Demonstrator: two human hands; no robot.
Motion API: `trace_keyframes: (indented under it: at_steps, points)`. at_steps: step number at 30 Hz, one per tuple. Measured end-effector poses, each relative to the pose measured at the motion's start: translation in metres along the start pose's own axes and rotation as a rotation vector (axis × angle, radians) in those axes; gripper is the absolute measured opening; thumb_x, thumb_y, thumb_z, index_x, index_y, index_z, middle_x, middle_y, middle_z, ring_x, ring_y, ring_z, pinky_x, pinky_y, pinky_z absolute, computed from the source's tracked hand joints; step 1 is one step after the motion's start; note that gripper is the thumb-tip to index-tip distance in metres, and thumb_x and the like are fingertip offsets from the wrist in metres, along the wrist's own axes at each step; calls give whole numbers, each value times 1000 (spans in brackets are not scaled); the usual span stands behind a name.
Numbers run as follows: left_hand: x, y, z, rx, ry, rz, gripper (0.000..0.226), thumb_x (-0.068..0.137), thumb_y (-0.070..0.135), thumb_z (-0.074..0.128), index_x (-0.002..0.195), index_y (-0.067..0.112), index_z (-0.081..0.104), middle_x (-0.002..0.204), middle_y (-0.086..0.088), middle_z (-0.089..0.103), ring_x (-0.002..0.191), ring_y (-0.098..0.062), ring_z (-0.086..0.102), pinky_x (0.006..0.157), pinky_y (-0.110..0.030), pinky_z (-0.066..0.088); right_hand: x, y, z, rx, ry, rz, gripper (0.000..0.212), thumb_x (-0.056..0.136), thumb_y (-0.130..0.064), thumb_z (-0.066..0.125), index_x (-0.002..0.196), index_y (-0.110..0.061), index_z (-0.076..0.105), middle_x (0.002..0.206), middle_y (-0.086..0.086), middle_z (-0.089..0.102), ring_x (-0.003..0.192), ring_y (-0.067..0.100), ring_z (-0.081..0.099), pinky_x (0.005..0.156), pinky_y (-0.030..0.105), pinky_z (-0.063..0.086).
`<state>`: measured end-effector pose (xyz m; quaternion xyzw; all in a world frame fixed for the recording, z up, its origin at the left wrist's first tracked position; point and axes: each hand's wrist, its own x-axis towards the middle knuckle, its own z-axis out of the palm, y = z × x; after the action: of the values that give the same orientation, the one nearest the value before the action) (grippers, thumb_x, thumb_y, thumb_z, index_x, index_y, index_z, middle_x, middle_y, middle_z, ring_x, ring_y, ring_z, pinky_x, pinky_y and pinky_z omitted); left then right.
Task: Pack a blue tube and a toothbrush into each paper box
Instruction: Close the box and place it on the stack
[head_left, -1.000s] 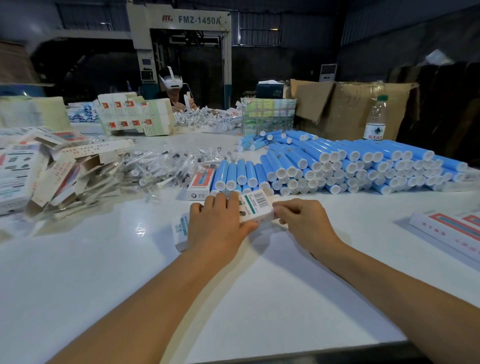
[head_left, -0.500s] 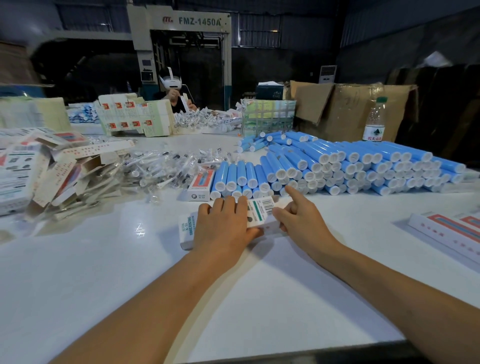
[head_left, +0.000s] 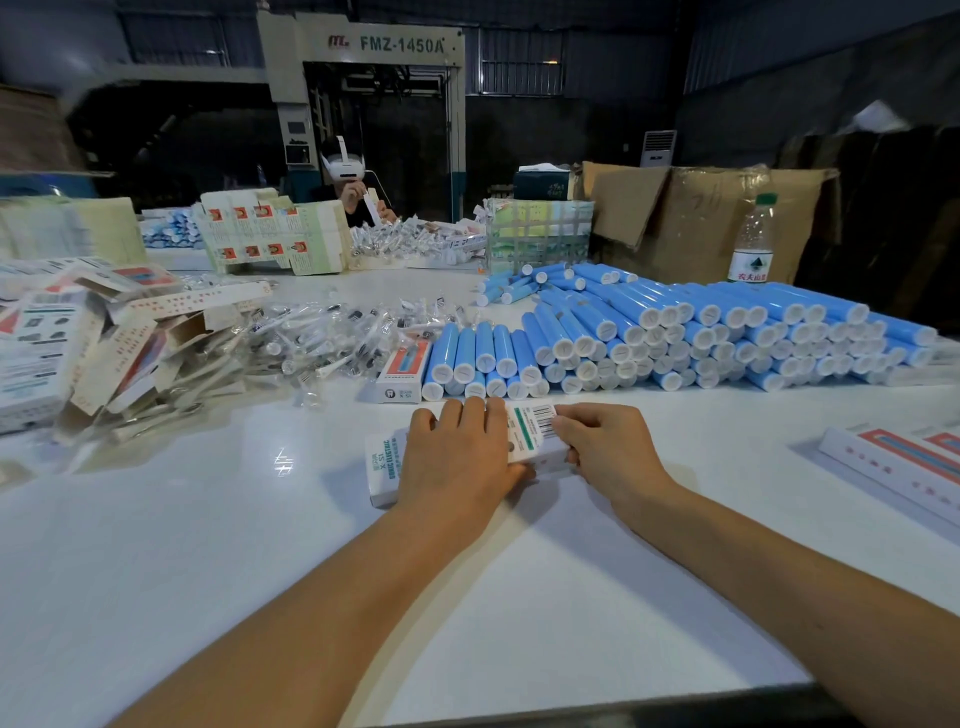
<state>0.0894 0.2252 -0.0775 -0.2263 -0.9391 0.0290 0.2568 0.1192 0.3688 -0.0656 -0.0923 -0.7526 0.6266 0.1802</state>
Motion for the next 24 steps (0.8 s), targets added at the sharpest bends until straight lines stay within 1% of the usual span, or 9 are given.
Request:
trace_keyframes:
  at_steps: [2, 10, 13, 15, 16, 19, 21, 22, 24]
  points:
    - [0, 0, 0, 9, 13, 14, 70, 93, 60, 33, 142, 12, 23, 133, -6, 42, 117, -24, 41, 91, -38, 31, -1, -2, 1, 17, -26, 43, 17, 93, -1, 53, 91, -2, 70, 72, 2, 63, 40, -3, 51, 41, 8, 36]
    - [-1, 0, 0, 11, 34, 25, 68, 93, 59, 33, 141, 12, 26, 131, -5, 43, 115, -23, 42, 89, -36, 31, -8, -12, -1, 132, -85, 102, 31, 93, 5, 46, 72, -10, 64, 57, -4, 60, 35, -1, 52, 37, 10, 37]
    - [-1, -1, 0, -1, 37, 11, 69, 92, 61, 32, 143, 13, 24, 133, -4, 43, 117, -22, 42, 89, -35, 32, -4, -6, -2, -237, -84, -48, 24, 95, -8, 50, 82, -12, 69, 78, -1, 63, 59, 3, 57, 52, 17, 43]
    - [-1, -3, -1, -20, 52, -24, 68, 92, 61, 32, 142, 15, 24, 134, -3, 42, 119, -21, 41, 89, -34, 32, 1, -1, -5, -542, 0, -280, 19, 95, -21, 54, 104, -13, 68, 97, -4, 55, 83, 10, 53, 65, 19, 40]
    - [0, -4, -3, -33, 61, -48, 69, 92, 62, 31, 142, 16, 24, 135, -2, 42, 119, -21, 41, 90, -34, 32, 4, 0, -7, -567, 64, -352, 29, 93, -27, 57, 120, -16, 62, 108, -5, 46, 96, 10, 47, 74, 19, 37]
    - [1, -7, -6, -66, 94, -105, 74, 89, 67, 29, 143, 16, 25, 133, -1, 44, 118, -20, 43, 89, -32, 32, 10, 0, -12, -303, 123, -269, 69, 84, -35, 69, 143, -26, 33, 127, -6, 33, 117, 13, 40, 93, 30, 41]
    - [0, -6, -6, -70, 100, -98, 75, 88, 68, 28, 142, 16, 24, 132, 0, 44, 117, -20, 43, 89, -32, 31, 12, -2, -11, 93, -9, 22, 80, 82, -26, 73, 146, -28, 24, 125, 5, 56, 104, 23, 61, 78, 37, 54]
    - [-1, -6, -6, -67, 99, -84, 75, 88, 68, 27, 143, 16, 24, 132, 0, 44, 117, -20, 43, 89, -32, 31, 13, -1, -9, 314, -88, 179, 79, 83, -19, 71, 146, -25, 25, 110, 11, 68, 90, 27, 69, 68, 38, 57]
    - [-2, -5, -5, -69, 94, -60, 75, 88, 68, 26, 143, 17, 23, 133, 0, 43, 117, -19, 42, 90, -31, 31, 15, -2, -9, 569, -207, 372, 61, 87, -8, 64, 140, -6, 35, 92, 17, 73, 78, 30, 72, 58, 37, 58]
